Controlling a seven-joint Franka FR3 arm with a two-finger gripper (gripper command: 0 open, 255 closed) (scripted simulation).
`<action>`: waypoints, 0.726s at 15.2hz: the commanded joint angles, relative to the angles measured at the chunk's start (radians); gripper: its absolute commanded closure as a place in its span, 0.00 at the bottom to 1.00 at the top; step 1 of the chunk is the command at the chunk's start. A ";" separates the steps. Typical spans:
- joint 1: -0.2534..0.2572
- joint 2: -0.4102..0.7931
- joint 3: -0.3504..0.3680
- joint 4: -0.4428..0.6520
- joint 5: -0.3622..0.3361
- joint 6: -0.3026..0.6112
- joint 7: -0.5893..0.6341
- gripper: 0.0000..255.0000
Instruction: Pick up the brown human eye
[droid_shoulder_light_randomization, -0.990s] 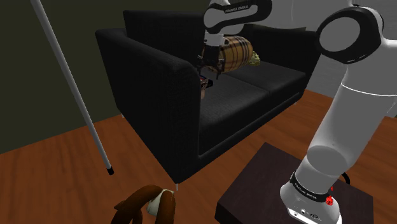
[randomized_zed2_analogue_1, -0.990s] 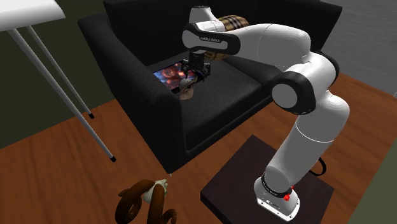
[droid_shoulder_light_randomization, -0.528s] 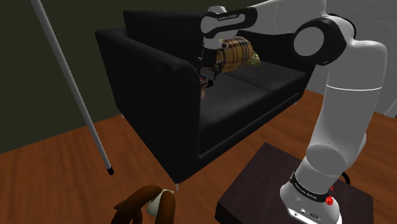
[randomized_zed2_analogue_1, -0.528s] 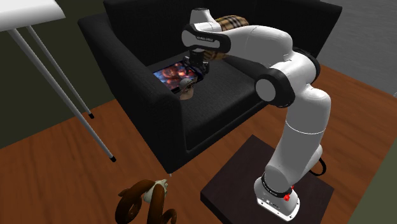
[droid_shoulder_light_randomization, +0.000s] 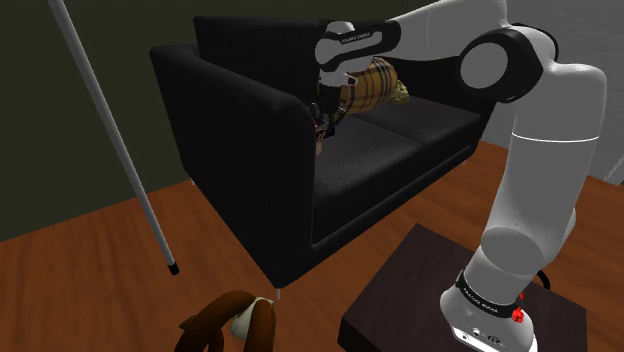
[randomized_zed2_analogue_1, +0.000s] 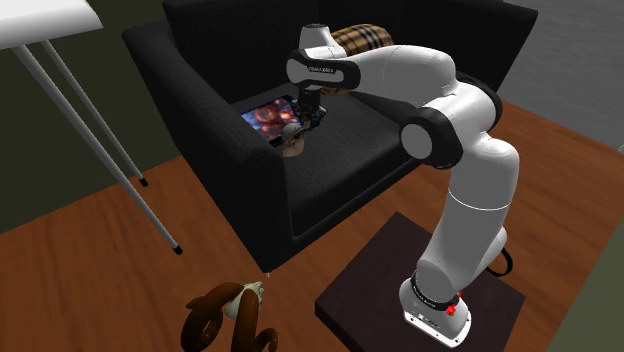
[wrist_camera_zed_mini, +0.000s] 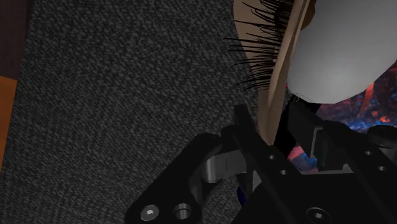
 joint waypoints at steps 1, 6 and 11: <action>0.000 0.000 0.000 -0.001 0.000 0.001 0.000 1.00; 0.000 0.000 0.000 -0.001 0.000 0.001 0.000 1.00; 0.000 -0.004 0.000 0.033 -0.001 -0.037 0.004 1.00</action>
